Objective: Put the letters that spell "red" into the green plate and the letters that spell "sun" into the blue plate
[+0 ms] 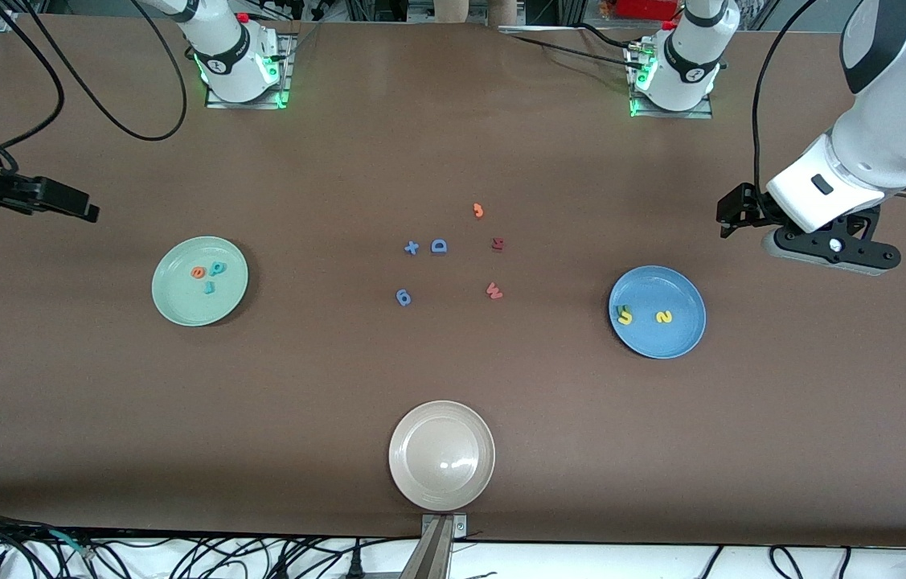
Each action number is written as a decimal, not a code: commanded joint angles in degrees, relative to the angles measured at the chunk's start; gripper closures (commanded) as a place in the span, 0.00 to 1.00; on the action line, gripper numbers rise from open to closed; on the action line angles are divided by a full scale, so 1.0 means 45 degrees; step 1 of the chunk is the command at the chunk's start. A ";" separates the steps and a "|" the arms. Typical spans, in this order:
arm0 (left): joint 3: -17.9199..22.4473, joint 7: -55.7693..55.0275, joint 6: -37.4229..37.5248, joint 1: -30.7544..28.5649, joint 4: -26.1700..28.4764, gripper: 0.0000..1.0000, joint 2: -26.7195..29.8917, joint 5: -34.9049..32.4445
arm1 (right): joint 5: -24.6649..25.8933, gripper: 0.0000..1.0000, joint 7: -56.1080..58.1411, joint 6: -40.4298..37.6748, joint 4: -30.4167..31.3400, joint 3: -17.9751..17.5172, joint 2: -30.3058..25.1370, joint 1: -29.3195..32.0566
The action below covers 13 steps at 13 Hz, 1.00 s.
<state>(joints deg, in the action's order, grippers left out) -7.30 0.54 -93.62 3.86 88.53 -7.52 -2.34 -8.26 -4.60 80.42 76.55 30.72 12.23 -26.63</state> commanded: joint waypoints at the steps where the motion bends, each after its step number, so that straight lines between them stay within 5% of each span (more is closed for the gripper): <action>1: 0.0002 -0.0003 0.0238 -0.0018 -0.0474 0.00 -0.0321 0.0227 | 0.1051 0.00 -0.0031 -0.0273 -0.0507 -0.0127 0.0076 -0.0058; 3: 0.0002 -0.0003 0.0238 -0.0038 -0.0533 0.00 -0.0322 0.0227 | 0.0957 0.00 -0.0149 -0.0098 -0.0507 -0.0477 0.0056 0.0329; 6: 0.0002 -0.0003 0.0238 -0.0018 -0.0533 0.00 -0.0361 0.0227 | 0.1112 0.01 -0.0188 0.0507 -0.0177 -0.4161 -0.0275 0.3507; 8: 0.0002 -0.0002 0.0238 -0.0038 -0.0533 0.00 -0.0361 0.0227 | 0.1171 0.01 -0.0169 0.1169 0.0679 -0.4773 -0.0723 0.4235; 11: 0.0002 -0.0003 0.0238 -0.0018 -0.0533 0.00 -0.0361 0.0227 | 0.2104 0.01 -0.0188 0.1758 0.1387 -0.6861 -0.1213 0.5857; 13: 0.0002 -0.0003 0.0238 -0.0018 -0.0533 0.00 -0.0361 0.0227 | 0.2206 0.01 -0.0188 0.1759 0.1348 -0.6983 -0.1213 0.5938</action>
<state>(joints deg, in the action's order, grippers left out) -7.30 0.54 -93.62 3.85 88.15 -8.19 -2.34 0.21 -4.78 87.16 80.05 1.46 9.14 -1.27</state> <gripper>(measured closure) 0.000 0.004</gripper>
